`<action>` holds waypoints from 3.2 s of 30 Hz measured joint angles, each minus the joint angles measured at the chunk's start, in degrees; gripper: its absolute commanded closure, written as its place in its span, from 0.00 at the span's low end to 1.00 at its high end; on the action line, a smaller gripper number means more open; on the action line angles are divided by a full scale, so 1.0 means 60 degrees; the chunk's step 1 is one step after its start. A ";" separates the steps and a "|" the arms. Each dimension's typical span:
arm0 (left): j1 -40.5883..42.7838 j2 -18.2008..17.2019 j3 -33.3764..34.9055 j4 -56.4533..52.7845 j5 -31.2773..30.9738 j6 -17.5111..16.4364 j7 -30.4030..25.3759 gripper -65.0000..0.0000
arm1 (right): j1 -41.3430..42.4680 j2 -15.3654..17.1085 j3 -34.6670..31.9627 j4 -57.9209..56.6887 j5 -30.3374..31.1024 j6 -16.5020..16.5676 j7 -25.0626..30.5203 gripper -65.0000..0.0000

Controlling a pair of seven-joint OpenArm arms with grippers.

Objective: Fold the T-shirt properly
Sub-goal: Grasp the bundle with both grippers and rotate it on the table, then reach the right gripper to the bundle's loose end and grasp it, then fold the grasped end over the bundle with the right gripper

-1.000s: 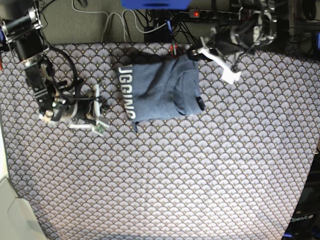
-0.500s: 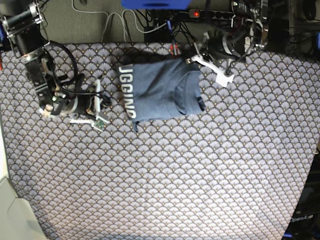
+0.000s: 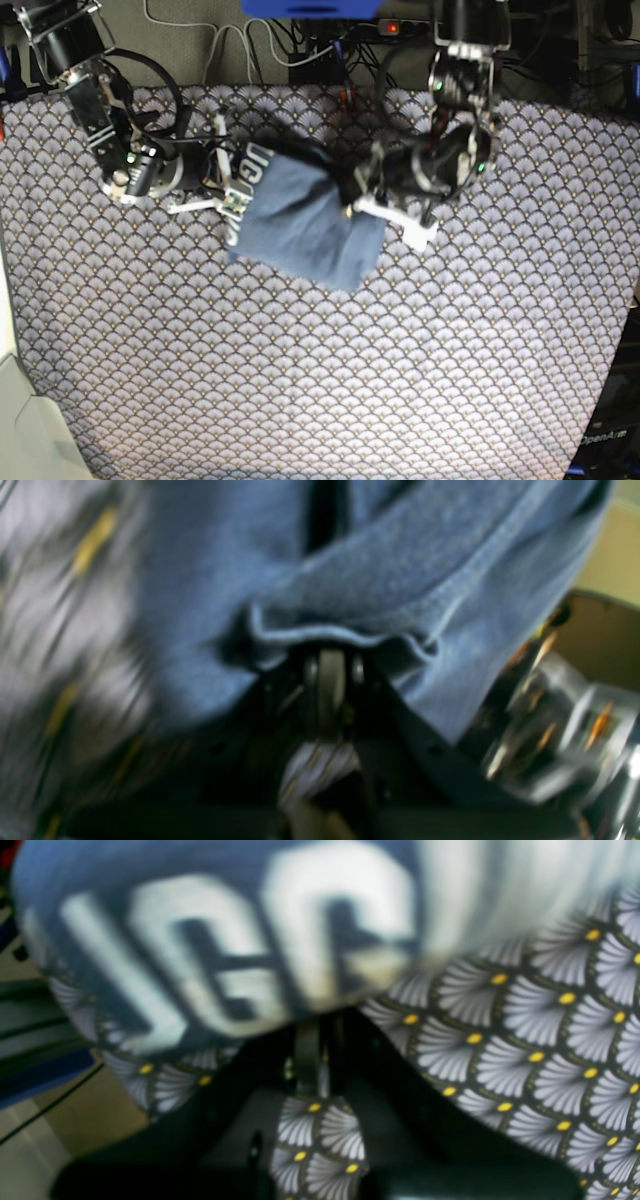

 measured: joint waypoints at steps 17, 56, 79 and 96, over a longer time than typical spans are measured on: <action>0.0306 -0.1512 -0.0015 -0.0015 -0.1282 0.0044 -0.0583 1.00 | -0.0885 -0.0029 0.0801 0.0947 -0.0918 -0.0004 -0.0211 1.00; 0.1461 -0.2171 0.0000 0.0313 -0.1945 -0.0040 -0.1020 1.00 | 0.3158 -0.3978 0.0466 0.1260 -0.2361 0.0044 -0.3847 0.59; 0.1464 -0.2193 0.0000 0.0321 -0.1978 -0.0040 -0.1027 1.00 | 0.3242 -0.4109 0.0495 -0.1534 -0.2422 0.0044 -0.2127 0.52; 0.1464 -0.2193 0.0000 0.0321 -0.1978 -0.0036 -0.1031 1.00 | 0.3894 -0.4109 0.0503 -0.2044 -0.2437 0.0044 -0.1934 0.52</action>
